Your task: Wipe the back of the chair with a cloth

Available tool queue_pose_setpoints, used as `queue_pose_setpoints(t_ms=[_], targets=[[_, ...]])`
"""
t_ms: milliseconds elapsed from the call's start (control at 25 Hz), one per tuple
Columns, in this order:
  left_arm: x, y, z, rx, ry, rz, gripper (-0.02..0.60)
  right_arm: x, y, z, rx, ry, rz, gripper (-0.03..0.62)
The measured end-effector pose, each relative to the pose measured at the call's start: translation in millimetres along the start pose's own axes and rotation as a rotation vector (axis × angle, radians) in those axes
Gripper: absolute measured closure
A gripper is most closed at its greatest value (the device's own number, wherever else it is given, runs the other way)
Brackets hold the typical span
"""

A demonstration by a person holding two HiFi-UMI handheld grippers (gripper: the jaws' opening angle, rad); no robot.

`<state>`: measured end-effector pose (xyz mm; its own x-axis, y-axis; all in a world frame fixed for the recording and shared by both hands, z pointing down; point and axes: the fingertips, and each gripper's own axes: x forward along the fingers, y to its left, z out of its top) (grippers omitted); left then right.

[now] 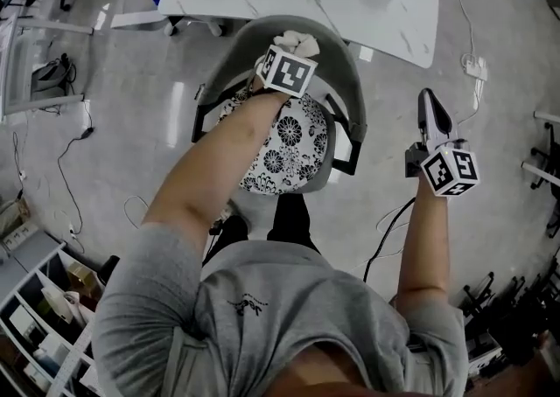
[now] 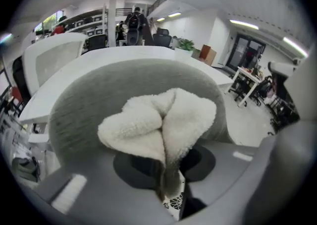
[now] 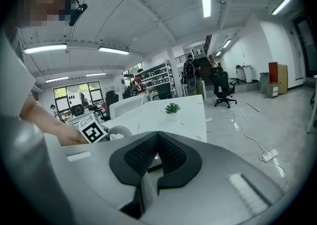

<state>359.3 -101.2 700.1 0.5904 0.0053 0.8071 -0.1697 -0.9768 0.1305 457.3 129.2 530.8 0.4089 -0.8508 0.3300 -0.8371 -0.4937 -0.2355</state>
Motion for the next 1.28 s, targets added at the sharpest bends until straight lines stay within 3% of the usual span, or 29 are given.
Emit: queue_pose_setpoints(t_ms=[200, 360, 480, 560, 680, 840, 960, 1120, 1280], targets=[[18, -68, 4, 0.215, 0.05, -0.059, 0.437, -21, -19, 0, 0.022, -0.022, -0.035, 0.589], [23, -98, -4, 0.375, 0.07, -0.07, 0.437, -37, -25, -3, 0.033, -0.029, -0.057, 0.589], [21, -114, -7, 0.435, 0.058, -0.106, 0.437, -41, -21, -7, 0.03, -0.022, -0.062, 0.589], [14, -114, -8, 0.374, 0.033, -0.144, 0.437, -41, -14, -8, 0.023, -0.016, -0.06, 0.589], [-6, -76, -20, 0.17, 0.0, -0.146, 0.437, -34, 3, -5, 0.007, -0.01, -0.042, 0.589], [-43, 27, -68, -0.077, 0.008, 0.043, 0.437, -17, 29, -1, -0.006, -0.007, -0.003, 0.589], [-56, 75, -115, -0.256, 0.025, 0.08, 0.437, 0, 52, 0, -0.018, 0.001, 0.032, 0.589], [-64, 112, -158, -0.356, 0.062, 0.131, 0.437, 18, 77, 1, -0.034, 0.014, 0.073, 0.589], [-57, 131, -175, -0.434, 0.072, 0.151, 0.437, 29, 90, -3, -0.043, 0.028, 0.093, 0.589]])
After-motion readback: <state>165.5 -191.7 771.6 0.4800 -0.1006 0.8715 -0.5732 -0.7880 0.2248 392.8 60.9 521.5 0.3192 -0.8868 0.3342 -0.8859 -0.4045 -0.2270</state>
